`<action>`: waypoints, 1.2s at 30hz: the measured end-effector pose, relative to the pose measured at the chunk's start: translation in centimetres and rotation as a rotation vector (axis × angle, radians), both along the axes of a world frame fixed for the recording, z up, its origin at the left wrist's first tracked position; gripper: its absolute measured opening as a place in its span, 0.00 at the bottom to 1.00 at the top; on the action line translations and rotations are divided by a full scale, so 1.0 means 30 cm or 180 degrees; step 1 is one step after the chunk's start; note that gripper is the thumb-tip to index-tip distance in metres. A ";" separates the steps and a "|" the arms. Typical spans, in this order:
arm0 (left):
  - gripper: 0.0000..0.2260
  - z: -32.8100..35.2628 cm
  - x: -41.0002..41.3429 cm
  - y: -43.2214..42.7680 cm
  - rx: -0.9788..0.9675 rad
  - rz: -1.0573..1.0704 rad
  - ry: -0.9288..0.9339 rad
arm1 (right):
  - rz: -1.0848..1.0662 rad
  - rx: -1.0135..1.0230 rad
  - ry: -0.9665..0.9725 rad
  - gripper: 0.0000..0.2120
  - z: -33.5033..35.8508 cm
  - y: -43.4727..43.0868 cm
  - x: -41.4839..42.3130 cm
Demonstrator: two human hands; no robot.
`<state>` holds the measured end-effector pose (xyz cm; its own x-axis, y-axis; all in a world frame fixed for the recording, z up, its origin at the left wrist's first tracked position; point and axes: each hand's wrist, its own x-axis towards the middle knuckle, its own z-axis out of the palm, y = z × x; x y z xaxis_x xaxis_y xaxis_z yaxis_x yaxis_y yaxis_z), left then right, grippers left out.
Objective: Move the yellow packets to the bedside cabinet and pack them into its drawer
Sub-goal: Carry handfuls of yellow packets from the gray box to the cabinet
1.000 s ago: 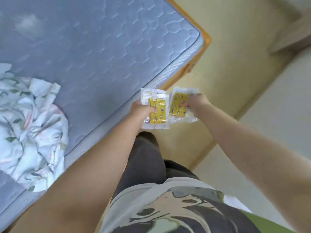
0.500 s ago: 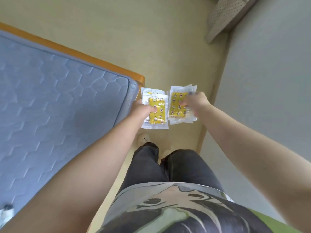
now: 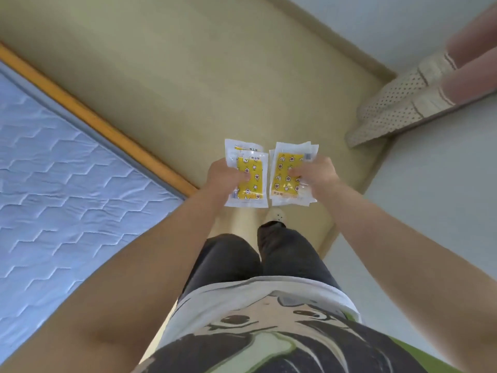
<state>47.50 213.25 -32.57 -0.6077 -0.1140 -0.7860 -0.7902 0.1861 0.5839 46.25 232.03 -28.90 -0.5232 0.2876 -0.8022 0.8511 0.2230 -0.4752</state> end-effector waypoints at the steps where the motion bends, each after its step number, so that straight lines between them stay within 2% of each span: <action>1: 0.13 0.007 -0.049 0.009 0.0023 0.0135 -0.0049 | 0.0135 0.0024 -0.0011 0.13 0.006 0.002 -0.075; 3: 0.15 0.017 -0.139 0.005 -0.0070 0.0339 -0.0118 | 0.0412 -0.0010 0.0017 0.09 0.015 -0.008 -0.214; 8: 0.17 -0.003 -0.346 -0.098 0.0114 0.0988 -0.0202 | 0.0900 -0.0135 0.0199 0.14 0.003 -0.122 -0.538; 11: 0.15 -0.019 -0.489 -0.188 0.0209 0.1334 -0.0220 | 0.1206 -0.0095 0.0262 0.12 -0.039 -0.238 -0.729; 17: 0.11 0.006 -0.845 -0.435 0.0301 0.1924 -0.0033 | 0.1849 0.0089 0.0327 0.20 -0.089 -0.568 -1.144; 25: 0.13 0.074 -1.242 -0.819 0.0083 0.2224 -0.0040 | 0.2615 0.0022 0.0521 0.25 -0.018 -1.028 -1.632; 30: 0.13 0.036 -1.554 -1.082 0.0081 0.2649 -0.0057 | 0.2852 -0.0009 0.0609 0.15 -0.029 -1.307 -1.981; 36: 0.13 0.010 -1.991 -1.387 0.0223 0.3239 -0.0178 | 0.3299 0.0018 0.0569 0.09 -0.077 -1.660 -2.445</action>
